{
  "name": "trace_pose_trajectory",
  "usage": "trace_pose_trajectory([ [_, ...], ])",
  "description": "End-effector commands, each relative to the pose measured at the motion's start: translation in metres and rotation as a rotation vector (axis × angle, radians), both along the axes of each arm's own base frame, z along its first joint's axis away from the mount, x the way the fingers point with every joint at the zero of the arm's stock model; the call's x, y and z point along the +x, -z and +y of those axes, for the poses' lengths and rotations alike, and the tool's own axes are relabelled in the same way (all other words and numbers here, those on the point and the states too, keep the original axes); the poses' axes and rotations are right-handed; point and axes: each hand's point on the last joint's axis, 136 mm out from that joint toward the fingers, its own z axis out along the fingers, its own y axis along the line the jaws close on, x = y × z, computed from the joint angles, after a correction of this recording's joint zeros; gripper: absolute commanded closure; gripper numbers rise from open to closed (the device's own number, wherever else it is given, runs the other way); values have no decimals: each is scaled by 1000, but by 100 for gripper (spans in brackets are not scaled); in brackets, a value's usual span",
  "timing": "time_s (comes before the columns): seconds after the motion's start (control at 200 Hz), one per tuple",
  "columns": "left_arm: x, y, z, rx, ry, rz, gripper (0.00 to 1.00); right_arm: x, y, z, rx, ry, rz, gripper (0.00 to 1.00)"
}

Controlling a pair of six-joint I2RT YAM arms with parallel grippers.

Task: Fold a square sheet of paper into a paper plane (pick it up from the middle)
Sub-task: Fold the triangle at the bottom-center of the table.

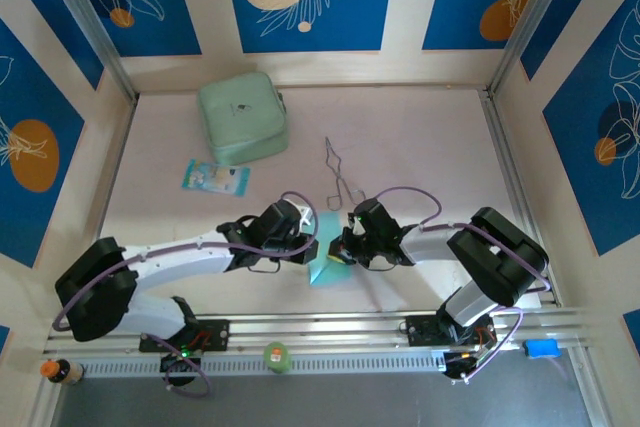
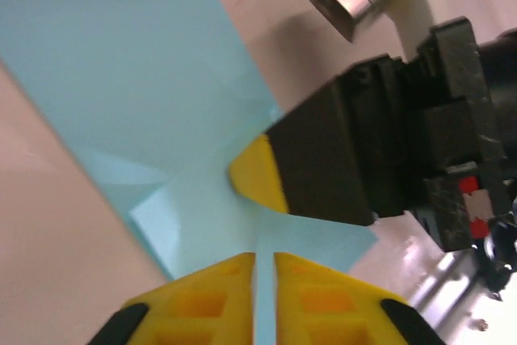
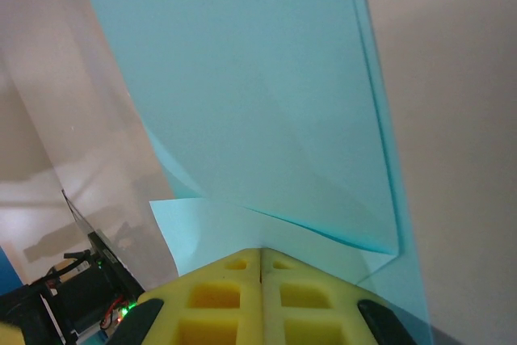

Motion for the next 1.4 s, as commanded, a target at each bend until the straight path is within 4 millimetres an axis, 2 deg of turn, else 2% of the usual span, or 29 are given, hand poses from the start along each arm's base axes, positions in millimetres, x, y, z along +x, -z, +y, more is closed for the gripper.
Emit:
trace_pose_trajectory([
  [0.0, -21, 5, -23, -112, 74, 155, 94, -13, 26, -18, -102, 43, 82, 99],
  [0.075, -25, 11, -32, -124, 98, 201, 97, -13, 26, -18, -101, 40, 82, 99],
  [0.19, -26, 23, -37, -116, 106, 243, 97, -13, 26, -17, -100, 38, 83, 99],
  [0.355, -26, 36, -37, -84, 98, 267, 96, -13, 26, -16, -98, 34, 84, 99],
  [0.605, -27, 58, -25, -31, 68, 276, 95, -14, 27, -16, -96, 28, 85, 99],
  [0.925, -42, 79, -6, 5, 56, 318, 95, -15, 30, -19, -113, 28, 87, 99],
  [1.395, -72, 82, 19, -9, 60, 395, 93, -15, 32, -24, -131, 33, 88, 99],
])
